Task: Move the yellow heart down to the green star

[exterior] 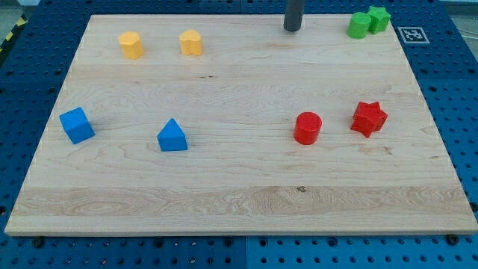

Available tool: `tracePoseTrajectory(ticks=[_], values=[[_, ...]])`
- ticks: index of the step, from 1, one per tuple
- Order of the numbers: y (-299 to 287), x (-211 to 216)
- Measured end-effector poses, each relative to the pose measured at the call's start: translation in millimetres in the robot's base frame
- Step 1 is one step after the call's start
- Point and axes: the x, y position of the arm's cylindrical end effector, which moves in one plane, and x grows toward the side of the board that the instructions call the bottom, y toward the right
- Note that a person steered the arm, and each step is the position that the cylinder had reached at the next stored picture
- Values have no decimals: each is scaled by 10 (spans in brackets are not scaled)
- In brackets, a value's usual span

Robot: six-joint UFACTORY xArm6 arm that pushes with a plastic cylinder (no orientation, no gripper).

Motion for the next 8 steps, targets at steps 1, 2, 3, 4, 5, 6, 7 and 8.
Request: tracePoseTrajectory(ticks=[1,2,3,4,5,6,7,8], values=[[-341,0],[-721,1],[-1110,1],[-1491,1],[-1949,0],[-2352,0],[-2373,153],[-2350,310]])
